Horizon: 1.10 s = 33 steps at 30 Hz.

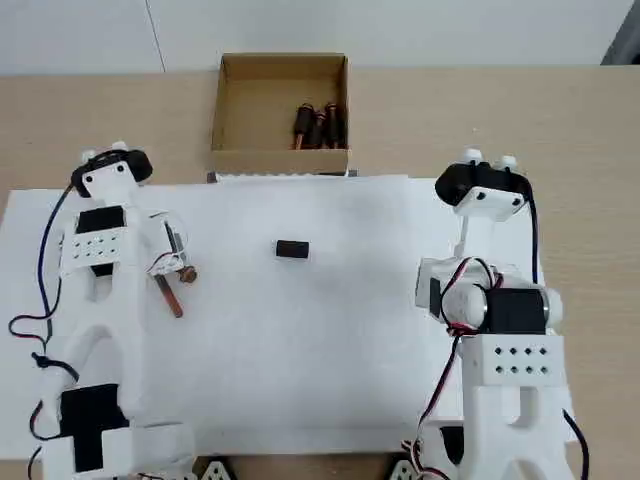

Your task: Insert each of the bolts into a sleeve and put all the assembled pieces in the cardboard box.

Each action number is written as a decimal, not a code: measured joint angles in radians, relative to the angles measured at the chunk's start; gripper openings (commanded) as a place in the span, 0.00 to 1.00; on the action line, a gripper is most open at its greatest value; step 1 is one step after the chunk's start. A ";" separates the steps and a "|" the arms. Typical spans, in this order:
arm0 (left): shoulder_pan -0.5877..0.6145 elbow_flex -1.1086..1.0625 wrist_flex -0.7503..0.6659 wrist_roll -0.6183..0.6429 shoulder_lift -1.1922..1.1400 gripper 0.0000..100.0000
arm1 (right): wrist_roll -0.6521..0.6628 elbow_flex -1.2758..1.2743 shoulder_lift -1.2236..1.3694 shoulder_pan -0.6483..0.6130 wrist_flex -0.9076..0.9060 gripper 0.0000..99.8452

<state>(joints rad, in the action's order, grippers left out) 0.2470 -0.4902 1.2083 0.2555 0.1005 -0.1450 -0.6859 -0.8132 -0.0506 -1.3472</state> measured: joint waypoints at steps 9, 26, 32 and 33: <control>0.034 -0.038 -0.089 0.000 0.000 0.13 | 0.000 0.000 0.000 0.000 0.000 0.00; 0.041 -0.170 -0.264 0.000 -0.015 0.12 | 0.000 0.000 0.000 0.000 0.000 0.00; 0.037 -0.129 -0.275 0.000 -0.124 0.00 | 0.000 0.000 0.000 0.000 0.000 0.00; 0.035 -0.112 -0.273 0.000 -0.141 0.01 | 0.000 0.000 0.000 0.000 0.000 0.00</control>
<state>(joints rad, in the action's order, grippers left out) 0.2823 -0.6022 0.9352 0.2555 -0.0407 -0.1450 -0.6859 -0.8132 -0.0506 -1.3472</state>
